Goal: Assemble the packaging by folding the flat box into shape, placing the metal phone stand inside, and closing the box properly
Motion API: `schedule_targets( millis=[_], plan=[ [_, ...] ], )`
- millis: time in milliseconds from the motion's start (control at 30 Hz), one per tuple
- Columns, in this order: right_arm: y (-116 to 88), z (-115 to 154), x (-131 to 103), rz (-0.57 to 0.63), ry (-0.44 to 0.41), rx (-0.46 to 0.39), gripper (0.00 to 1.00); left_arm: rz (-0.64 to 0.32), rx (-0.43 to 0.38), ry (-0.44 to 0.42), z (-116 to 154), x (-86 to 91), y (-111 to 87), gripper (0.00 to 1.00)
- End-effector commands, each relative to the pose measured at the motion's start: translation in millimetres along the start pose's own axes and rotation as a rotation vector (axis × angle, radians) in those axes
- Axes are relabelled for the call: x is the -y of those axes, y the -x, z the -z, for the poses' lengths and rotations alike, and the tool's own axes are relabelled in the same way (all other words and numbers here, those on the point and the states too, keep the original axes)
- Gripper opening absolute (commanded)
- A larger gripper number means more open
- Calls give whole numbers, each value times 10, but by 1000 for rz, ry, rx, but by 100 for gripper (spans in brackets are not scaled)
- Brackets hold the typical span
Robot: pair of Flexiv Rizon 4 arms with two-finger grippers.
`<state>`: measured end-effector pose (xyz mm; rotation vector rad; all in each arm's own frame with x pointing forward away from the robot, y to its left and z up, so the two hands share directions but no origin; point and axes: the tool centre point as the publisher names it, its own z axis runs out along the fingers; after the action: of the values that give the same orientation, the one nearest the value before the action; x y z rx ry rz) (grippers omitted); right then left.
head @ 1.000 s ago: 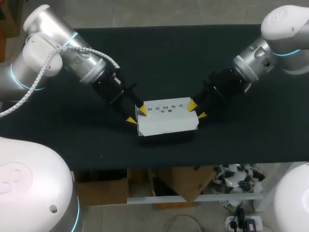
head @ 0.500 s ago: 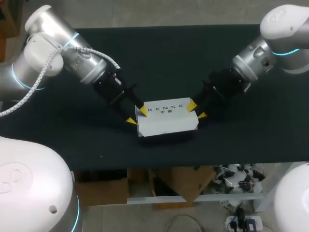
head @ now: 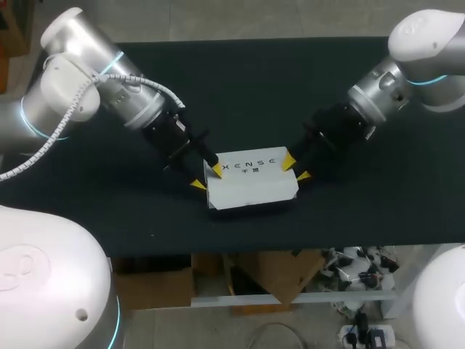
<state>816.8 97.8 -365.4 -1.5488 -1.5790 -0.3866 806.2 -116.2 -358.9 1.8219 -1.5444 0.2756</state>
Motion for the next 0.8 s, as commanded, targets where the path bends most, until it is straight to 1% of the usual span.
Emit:
schedule_targets(
  millis=[33,267,467,800],
  plan=[
    [-64,-126,-48,6,-7,6,43,-9,2,-23,-85,-46,-92,48],
    [-28,-161,-60,32,0,33,44,-45,11,-65,-109,-44,-65,48],
    [-15,-188,-50,75,27,65,45,-74,22,-115,-109,-31,-26,48],
    [24,-221,-26,126,54,80,47,-117,43,-162,-106,-23,-11,49]
  ],
)
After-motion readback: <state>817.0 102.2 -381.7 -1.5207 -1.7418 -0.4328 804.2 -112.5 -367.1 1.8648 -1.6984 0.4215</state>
